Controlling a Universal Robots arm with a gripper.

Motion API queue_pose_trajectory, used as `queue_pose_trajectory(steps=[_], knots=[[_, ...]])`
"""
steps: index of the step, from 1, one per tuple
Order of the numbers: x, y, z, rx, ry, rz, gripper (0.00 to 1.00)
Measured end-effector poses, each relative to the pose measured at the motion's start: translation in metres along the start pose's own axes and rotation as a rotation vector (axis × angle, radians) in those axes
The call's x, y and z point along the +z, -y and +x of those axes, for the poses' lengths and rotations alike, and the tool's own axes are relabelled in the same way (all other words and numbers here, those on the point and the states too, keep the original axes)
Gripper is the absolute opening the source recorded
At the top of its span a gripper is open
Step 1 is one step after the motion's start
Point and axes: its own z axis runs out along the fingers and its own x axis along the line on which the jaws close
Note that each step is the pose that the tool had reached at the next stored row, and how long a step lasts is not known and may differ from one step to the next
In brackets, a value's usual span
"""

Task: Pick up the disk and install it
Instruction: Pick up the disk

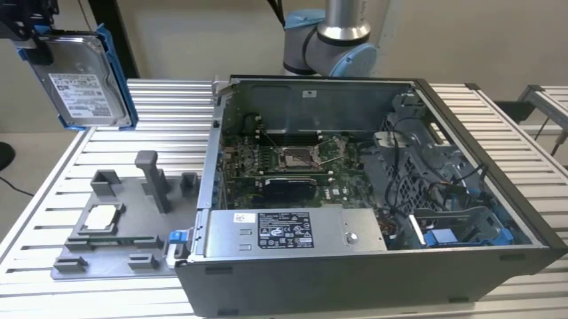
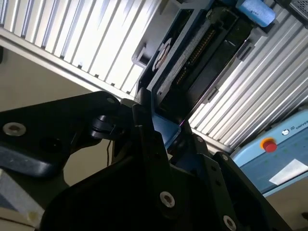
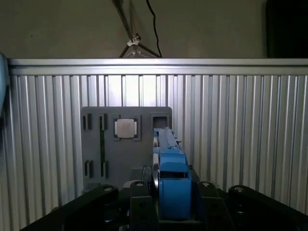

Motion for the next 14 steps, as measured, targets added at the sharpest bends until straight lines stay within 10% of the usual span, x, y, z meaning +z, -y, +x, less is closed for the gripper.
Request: queue_pose_trajectory(steps=[14], knots=[[-0.0273, -0.0001, -0.0003, 0.000, 0.0000, 0.0000, 0.00]])
